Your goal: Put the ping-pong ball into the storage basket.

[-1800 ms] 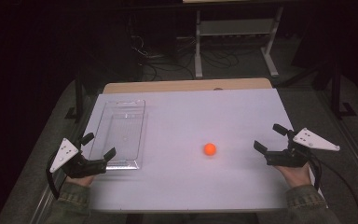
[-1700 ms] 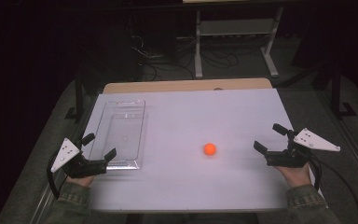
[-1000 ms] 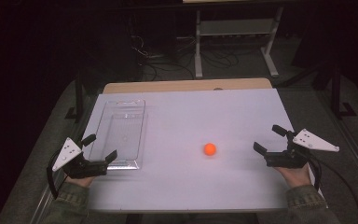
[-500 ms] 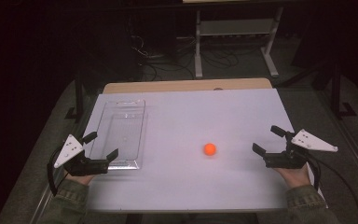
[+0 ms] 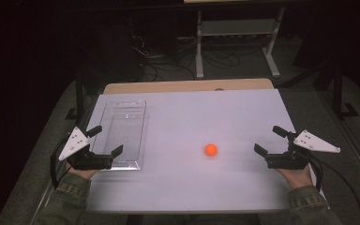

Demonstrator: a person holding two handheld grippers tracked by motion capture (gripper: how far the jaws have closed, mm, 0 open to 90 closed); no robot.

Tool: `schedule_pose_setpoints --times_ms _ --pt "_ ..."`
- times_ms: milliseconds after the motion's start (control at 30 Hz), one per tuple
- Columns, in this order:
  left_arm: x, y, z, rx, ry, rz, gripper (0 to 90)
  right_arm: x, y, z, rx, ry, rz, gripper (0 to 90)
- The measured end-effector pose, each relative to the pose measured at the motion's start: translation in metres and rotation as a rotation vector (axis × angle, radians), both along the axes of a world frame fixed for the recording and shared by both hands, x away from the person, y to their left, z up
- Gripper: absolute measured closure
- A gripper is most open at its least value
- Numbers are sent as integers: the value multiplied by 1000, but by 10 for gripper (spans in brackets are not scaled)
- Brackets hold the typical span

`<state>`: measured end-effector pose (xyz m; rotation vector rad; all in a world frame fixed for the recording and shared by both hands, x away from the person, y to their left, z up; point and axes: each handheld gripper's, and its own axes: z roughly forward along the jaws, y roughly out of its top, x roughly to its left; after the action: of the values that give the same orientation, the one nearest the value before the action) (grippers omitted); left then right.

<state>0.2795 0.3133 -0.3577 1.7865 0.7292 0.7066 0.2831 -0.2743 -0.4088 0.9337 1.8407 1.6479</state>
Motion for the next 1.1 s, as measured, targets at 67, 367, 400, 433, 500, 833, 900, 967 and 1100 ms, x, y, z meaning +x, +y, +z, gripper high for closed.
schedule_pose_setpoints --times_ms 67,367,400,433,500,833,900,967,1100 --pt "1 -1 1 3 0 -2 0 0 0 0 -1 0 0 0" --pt "7 -3 9 15 16 -20 0 0 1 0 -4 4 2 0" --pt "8 -3 11 29 24 -25 0 0 1 0 -5 4 2 0" --pt "8 -3 11 29 24 -25 0 0 1 0 -5 4 2 0" --pt "9 -4 13 32 27 -32 0 0 1 0 -6 4 2 0" --pt "14 -8 21 60 40 -58 0 0 1 -1 -12 11 -2 0" --pt "14 -9 22 51 43 -60 0 0 1 -1 -13 10 -2 0" --pt "15 -10 22 61 47 -64 0 0 1 -1 -14 10 -2 0" --pt "16 -12 23 67 52 -71 0 0 1 -1 -17 9 -3 0"
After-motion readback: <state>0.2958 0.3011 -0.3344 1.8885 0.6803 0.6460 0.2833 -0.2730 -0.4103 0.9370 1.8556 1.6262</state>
